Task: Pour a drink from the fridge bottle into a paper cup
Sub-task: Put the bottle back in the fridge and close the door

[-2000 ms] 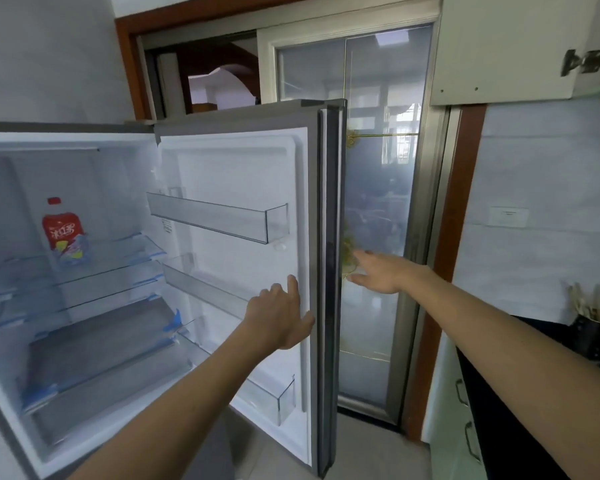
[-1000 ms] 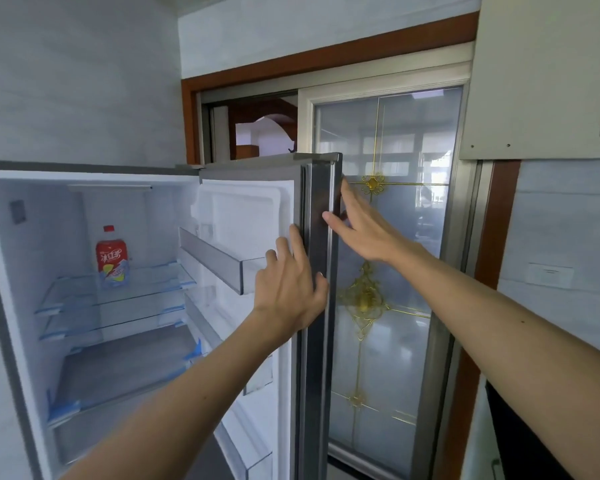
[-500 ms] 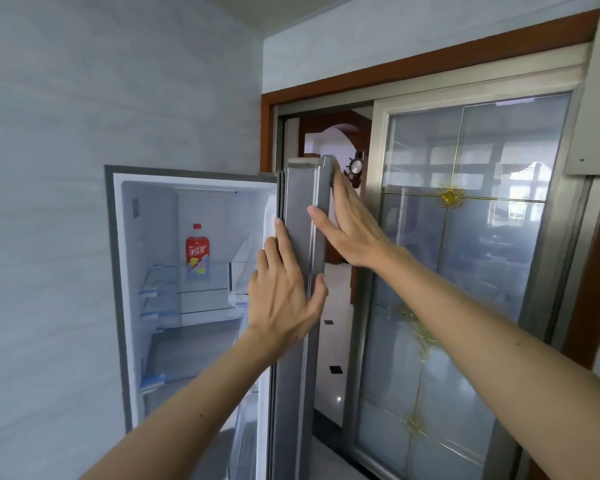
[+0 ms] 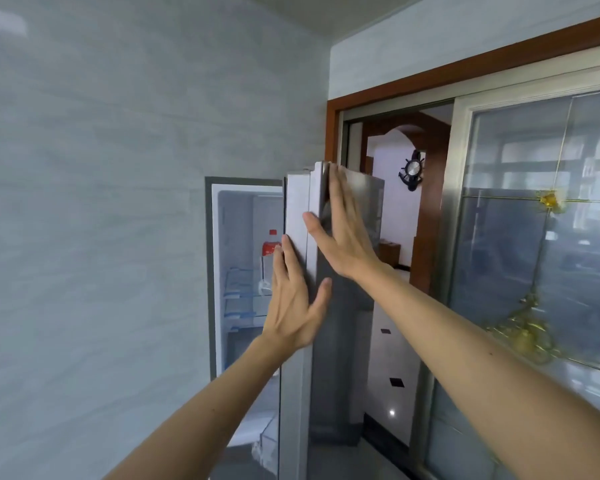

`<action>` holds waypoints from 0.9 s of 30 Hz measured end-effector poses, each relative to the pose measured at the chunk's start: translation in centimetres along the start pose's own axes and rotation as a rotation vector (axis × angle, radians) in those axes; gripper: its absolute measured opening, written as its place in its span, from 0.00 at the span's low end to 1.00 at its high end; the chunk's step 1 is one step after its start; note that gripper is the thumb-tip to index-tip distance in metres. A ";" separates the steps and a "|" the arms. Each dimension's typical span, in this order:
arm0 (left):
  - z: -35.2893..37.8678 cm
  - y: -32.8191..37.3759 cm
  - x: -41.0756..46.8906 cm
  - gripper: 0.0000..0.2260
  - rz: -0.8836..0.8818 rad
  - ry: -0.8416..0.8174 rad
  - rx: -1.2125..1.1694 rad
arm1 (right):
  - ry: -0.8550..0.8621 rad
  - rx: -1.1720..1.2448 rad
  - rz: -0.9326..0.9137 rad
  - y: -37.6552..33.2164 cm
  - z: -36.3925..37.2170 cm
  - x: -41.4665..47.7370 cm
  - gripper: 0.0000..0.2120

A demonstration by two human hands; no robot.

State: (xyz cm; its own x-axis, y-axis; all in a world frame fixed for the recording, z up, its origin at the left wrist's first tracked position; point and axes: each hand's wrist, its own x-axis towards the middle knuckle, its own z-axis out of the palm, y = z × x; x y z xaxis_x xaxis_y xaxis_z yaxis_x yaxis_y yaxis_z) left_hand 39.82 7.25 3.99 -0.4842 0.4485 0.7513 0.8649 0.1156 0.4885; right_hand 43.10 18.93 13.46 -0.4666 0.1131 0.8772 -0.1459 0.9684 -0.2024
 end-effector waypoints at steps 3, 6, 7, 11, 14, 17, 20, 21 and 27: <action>-1.4 -2.9 -0.1 0.42 -0.032 -0.047 -0.030 | -0.013 -0.006 0.010 -1.1 2.5 0.8 0.39; -2.7 -5.3 -0.1 0.42 -0.048 -0.102 -0.043 | -0.001 -0.024 0.048 -2.6 5.1 1.4 0.38; -3.0 -6.0 0.0 0.41 -0.057 -0.117 -0.048 | 0.004 -0.042 0.055 -3.1 5.8 1.7 0.38; -4.0 -8.1 0.0 0.39 -0.117 -0.167 -0.042 | -0.040 -0.139 0.064 -4.1 8.2 2.8 0.39; -4.5 -9.6 0.4 0.38 -0.157 -0.185 -0.017 | -0.080 -0.184 0.050 -4.0 9.5 3.7 0.39; -4.8 -11.2 1.2 0.39 -0.198 -0.156 -0.021 | -0.101 -0.244 0.030 -3.7 11.1 4.4 0.39; -4.9 -12.8 2.0 0.38 -0.204 -0.114 -0.051 | -0.104 -0.273 0.003 -3.3 12.9 5.1 0.37; -4.9 -13.4 2.3 0.38 -0.200 -0.097 -0.060 | -0.097 -0.284 -0.007 -3.2 13.6 5.3 0.36; -5.3 -16.6 4.6 0.37 -0.199 -0.008 -0.111 | -0.054 -0.369 -0.130 -0.8 17.5 7.1 0.30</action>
State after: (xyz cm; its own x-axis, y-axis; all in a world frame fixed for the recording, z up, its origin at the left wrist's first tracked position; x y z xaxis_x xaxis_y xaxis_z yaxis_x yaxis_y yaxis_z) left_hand 22.54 2.69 1.70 -0.6424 0.4337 0.6318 0.7324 0.1049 0.6727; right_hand 24.65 15.09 12.28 -0.5113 -0.0180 0.8592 0.1118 0.9899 0.0873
